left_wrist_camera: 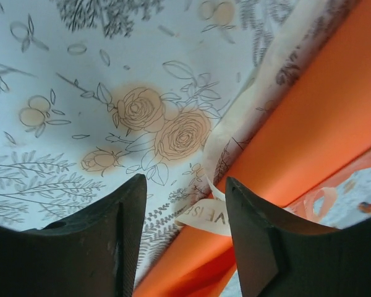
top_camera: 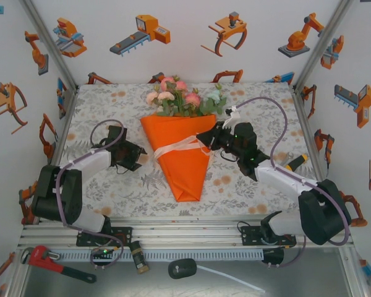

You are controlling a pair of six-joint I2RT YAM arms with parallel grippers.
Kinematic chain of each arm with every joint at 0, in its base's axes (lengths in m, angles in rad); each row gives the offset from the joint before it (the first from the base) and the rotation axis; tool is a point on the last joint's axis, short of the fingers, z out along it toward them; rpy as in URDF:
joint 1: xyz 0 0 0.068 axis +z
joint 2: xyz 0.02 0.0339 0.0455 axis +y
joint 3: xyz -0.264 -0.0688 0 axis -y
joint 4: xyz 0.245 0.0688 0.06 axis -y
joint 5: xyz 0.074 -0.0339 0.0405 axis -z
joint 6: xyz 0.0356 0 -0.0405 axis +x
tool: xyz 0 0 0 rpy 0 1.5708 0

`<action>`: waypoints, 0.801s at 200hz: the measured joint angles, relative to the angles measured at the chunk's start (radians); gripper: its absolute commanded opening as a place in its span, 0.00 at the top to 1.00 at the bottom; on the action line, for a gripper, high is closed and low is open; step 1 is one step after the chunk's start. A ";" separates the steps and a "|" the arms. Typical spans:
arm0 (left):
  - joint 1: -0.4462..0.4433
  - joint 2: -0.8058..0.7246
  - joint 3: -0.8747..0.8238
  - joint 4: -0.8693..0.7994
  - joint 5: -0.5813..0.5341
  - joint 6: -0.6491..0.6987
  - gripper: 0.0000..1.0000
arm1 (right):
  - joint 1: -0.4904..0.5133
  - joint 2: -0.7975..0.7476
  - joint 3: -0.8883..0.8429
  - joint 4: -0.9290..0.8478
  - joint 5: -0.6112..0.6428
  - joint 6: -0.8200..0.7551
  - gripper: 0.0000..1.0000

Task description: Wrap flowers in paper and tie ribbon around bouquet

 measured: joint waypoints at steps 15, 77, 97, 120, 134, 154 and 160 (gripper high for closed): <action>0.000 0.032 -0.003 0.043 0.041 -0.061 0.46 | 0.000 0.000 0.000 0.004 0.000 0.000 1.00; -0.006 0.122 -0.013 0.210 0.157 -0.207 0.64 | 0.000 -0.005 0.000 0.007 0.005 0.000 1.00; -0.006 0.122 -0.037 0.224 0.172 -0.238 0.81 | 0.000 -0.005 0.000 0.007 0.016 0.000 1.00; 0.002 0.116 -0.051 0.215 0.172 -0.249 0.99 | -0.011 -0.010 0.000 -0.010 0.053 0.000 1.00; 0.027 0.092 -0.046 0.181 0.156 -0.224 1.00 | -0.043 -0.034 0.003 -0.051 0.092 0.003 1.00; 0.093 0.033 -0.004 0.079 0.098 -0.159 1.00 | -0.126 -0.091 0.028 -0.126 0.182 0.028 1.00; 0.117 0.012 0.014 0.049 0.074 -0.139 1.00 | -0.158 -0.111 0.038 -0.148 0.216 0.042 1.00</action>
